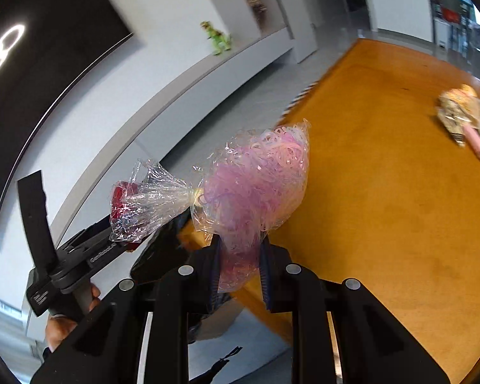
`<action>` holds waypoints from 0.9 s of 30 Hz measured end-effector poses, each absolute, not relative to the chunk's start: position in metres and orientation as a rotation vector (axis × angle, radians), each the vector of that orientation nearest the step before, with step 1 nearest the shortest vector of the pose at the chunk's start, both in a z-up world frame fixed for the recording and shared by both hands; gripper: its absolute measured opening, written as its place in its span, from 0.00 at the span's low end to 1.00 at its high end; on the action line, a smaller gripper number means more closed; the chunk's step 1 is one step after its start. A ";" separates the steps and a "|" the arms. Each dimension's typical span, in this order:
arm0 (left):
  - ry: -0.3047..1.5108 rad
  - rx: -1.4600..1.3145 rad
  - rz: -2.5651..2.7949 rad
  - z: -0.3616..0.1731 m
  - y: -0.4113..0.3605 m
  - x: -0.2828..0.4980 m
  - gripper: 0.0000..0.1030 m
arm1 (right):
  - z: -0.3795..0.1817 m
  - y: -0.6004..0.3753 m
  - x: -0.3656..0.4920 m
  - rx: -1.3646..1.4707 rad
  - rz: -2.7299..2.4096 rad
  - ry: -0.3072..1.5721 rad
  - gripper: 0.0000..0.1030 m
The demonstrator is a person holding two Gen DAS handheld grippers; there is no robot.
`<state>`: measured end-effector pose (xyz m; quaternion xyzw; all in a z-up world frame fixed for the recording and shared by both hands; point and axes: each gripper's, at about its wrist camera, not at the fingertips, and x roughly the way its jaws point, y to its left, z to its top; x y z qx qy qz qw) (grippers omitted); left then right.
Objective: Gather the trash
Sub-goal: 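Carry paddle and rubber-band bag to the trash bag and release both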
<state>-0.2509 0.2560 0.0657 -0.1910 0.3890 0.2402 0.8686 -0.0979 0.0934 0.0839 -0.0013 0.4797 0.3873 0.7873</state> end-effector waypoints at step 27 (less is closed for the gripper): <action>0.819 -0.708 1.016 0.003 0.401 -0.396 0.94 | 0.038 0.286 -0.143 -0.197 1.111 1.115 0.69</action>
